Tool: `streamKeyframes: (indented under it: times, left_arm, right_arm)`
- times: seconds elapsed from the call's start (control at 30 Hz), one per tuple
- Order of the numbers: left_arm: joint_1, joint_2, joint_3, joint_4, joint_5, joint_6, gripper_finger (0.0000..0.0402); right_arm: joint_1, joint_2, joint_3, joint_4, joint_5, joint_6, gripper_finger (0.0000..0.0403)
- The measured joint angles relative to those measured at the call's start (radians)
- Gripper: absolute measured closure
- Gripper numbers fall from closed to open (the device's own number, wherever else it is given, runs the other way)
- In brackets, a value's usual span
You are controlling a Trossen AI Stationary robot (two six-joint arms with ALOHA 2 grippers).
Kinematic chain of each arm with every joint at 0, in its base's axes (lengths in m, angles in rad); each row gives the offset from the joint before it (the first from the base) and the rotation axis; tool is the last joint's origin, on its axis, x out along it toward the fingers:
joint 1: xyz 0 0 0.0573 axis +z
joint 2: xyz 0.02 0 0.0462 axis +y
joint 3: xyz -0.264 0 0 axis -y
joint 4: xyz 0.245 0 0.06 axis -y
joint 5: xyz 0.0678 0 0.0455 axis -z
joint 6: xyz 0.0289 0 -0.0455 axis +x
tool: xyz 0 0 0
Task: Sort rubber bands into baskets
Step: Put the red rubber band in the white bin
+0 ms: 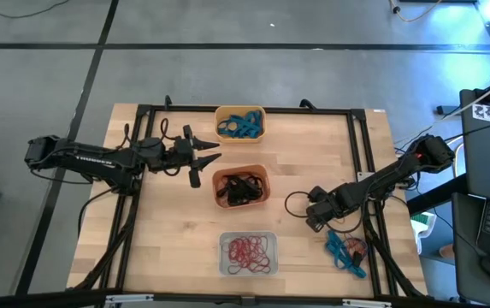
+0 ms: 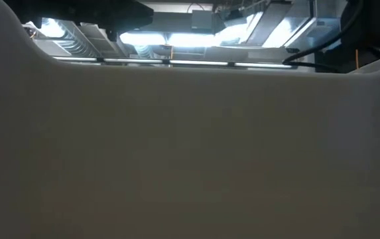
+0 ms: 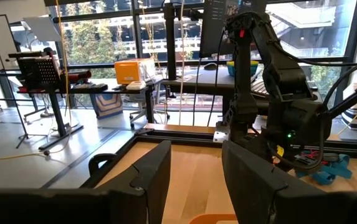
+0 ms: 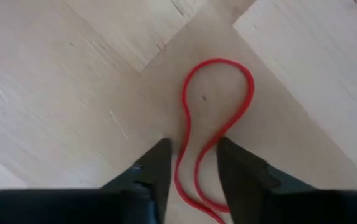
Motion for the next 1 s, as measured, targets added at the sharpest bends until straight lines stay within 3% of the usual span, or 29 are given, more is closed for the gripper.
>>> streamKeyframes:
  times: [0.43, 0.73, 1.0]
  left_arm:
    - [0.000, 0.000, 0.000, 0.000, 0.000, 0.000, 0.0260]
    - [0.000, 0.000, 0.000, 0.000, 0.000, 0.000, 0.0260]
    - [0.000, 0.000, 0.000, -0.002, 0.000, 0.000, 0.0260]
  right_arm:
    - [0.000, 0.001, -0.001, -0.002, 0.015, -0.061, 0.0394]
    - [0.001, 0.003, 0.011, -0.007, 0.044, -0.115, 0.0401]
    - [-0.001, 0.005, 0.109, -0.010, 0.148, -0.210, 0.0402]
